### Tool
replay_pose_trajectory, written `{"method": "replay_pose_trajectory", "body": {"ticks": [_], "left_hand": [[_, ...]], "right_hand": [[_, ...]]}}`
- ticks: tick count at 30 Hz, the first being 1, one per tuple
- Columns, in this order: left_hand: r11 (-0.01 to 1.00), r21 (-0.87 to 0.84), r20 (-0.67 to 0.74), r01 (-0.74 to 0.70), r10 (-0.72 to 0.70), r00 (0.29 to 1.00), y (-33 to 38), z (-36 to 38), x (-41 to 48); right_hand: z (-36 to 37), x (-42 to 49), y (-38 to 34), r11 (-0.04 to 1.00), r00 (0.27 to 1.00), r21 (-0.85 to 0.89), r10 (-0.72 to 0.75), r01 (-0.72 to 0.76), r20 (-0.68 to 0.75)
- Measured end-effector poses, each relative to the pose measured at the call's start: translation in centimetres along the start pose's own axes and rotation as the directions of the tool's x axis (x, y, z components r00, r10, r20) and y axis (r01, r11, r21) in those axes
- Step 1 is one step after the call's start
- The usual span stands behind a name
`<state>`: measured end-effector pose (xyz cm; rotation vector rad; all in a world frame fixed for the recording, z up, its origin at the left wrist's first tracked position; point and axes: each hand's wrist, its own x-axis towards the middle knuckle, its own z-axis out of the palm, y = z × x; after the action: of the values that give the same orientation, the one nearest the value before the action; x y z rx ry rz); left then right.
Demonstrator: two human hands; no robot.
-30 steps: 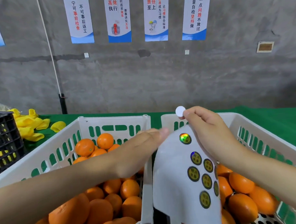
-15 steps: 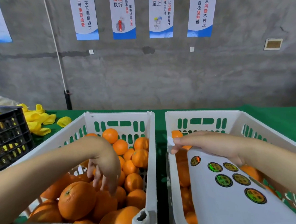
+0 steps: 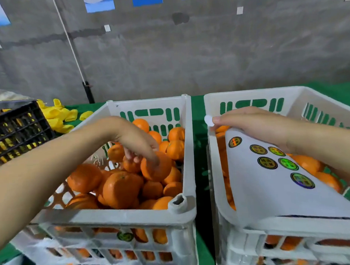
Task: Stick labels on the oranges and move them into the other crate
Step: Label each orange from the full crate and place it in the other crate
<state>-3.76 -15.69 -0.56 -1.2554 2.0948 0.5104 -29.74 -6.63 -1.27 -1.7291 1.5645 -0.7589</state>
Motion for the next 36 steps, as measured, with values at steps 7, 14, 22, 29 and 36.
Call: {"method": "replay_pose_trajectory", "body": {"ticks": [7, 14, 22, 29, 36], "left_hand": [[0.919, -0.177, -0.56, -0.353, 0.201, 0.804, 0.8, -0.4, -0.2], [0.753, -0.308, -0.896, -0.582, -0.024, 0.443, 2.2, -1.2, -0.4], [0.855, -0.137, -0.92, -0.5, 0.078, 0.385, 5.8, 2.6, 0.1], [0.876, -0.109, -0.934, -0.47, 0.071, 0.35, 5.7, 2.7, 0.3], [0.841, -0.109, -0.931, -0.531, 0.101, 0.351, 6.7, 3.0, -0.1]], "right_hand": [[0.6, 0.6, 0.6, 0.989, 0.97, 0.103, -0.081, 0.107, -0.229], [0.5, 0.8, 0.5, 0.966, 0.936, 0.131, -0.175, 0.223, -0.306], [-0.1, 0.8, 0.2, 0.963, 0.904, 0.118, -0.179, 0.242, -0.389], [-0.6, 1.0, 0.5, 0.967, 0.877, 0.054, -0.202, 0.249, -0.436], [-1.2, 0.5, -0.5, 0.94, 0.831, 0.08, -0.252, 0.333, -0.496]]}}
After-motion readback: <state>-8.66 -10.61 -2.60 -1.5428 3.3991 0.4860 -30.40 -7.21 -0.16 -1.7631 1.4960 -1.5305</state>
